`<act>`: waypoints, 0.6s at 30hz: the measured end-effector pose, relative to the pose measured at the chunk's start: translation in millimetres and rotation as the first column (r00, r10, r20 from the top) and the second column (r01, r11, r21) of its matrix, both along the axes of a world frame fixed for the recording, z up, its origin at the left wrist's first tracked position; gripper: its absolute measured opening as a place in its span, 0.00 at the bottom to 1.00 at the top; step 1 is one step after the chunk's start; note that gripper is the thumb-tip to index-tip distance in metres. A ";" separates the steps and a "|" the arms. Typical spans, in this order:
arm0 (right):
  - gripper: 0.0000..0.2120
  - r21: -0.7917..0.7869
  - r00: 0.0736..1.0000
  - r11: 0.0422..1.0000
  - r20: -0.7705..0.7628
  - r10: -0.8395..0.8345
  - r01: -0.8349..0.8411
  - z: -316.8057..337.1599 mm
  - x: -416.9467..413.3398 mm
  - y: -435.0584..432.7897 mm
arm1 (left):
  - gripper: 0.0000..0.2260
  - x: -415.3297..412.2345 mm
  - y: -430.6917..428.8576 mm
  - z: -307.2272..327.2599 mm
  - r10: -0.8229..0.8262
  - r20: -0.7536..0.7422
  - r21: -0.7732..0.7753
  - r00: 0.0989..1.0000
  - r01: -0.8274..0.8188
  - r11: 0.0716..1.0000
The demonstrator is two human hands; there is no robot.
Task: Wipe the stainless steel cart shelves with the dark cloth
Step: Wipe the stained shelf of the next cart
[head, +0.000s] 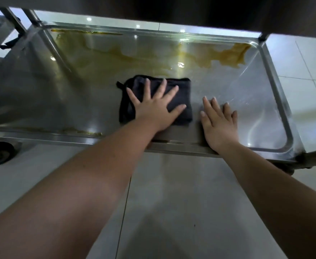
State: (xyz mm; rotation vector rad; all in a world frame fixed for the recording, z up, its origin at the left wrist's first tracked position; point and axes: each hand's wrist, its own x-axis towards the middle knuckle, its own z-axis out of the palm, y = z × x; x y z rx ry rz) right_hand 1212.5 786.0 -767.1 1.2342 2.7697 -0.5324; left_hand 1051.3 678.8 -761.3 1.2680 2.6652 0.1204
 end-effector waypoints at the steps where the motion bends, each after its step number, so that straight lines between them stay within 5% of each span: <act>1: 0.25 0.032 0.998 0.999 0.063 0.025 -0.027 -0.9 -1.0 -0.5 | 0.31 -12.2 0.3 1.1 0.027 0.003 -0.007 1.000 -0.027 1.000; 15: 0.26 0.046 0.977 0.998 0.212 0.032 -0.042 6.2 -8.1 -8.9 | 0.31 4.3 -80.6 1.5 -0.023 0.025 -0.151 0.999 0.027 0.988; 18: 0.26 0.157 0.957 0.965 0.238 0.169 -0.210 17.0 -23.6 -20.4 | 0.31 6.6 -79.6 -0.9 -0.029 -0.011 -0.129 1.000 0.027 0.991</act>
